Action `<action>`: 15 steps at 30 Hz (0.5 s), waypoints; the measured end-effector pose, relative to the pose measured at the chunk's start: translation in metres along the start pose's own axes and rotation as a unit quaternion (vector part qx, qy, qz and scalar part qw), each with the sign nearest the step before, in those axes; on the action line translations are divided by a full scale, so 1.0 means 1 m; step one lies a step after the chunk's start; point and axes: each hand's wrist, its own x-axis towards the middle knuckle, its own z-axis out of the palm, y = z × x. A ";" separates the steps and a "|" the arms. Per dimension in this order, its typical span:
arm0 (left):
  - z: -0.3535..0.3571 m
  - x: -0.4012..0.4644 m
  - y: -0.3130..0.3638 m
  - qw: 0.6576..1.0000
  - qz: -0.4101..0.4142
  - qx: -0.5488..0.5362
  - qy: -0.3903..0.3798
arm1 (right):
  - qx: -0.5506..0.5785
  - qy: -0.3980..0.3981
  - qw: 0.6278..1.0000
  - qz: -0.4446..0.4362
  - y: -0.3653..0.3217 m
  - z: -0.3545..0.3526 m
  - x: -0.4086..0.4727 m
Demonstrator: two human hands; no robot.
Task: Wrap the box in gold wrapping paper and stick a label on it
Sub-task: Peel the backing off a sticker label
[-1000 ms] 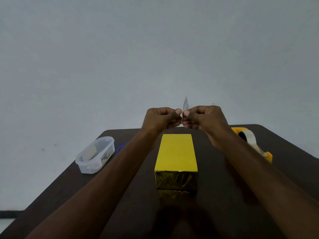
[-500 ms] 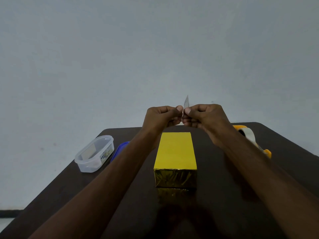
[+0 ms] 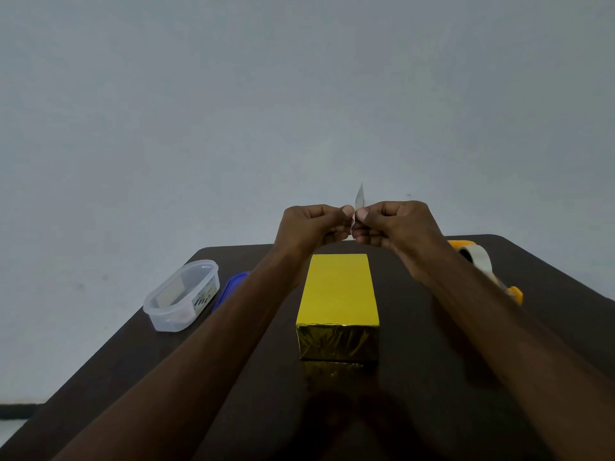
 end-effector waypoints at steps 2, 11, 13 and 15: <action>0.000 0.000 -0.001 1.000 0.001 0.004 -0.001 | 0.005 0.001 1.000 0.003 0.001 0.000 0.000; 0.002 -0.002 -0.005 0.999 0.029 0.023 0.021 | 0.033 0.006 0.999 0.021 0.001 0.003 -0.002; 0.003 -0.002 -0.005 0.998 0.036 0.034 0.024 | 0.045 0.005 0.999 0.029 0.000 0.004 -0.002; 0.003 -0.002 -0.007 0.998 0.043 0.045 0.028 | 0.059 0.003 0.998 0.035 0.000 0.004 -0.002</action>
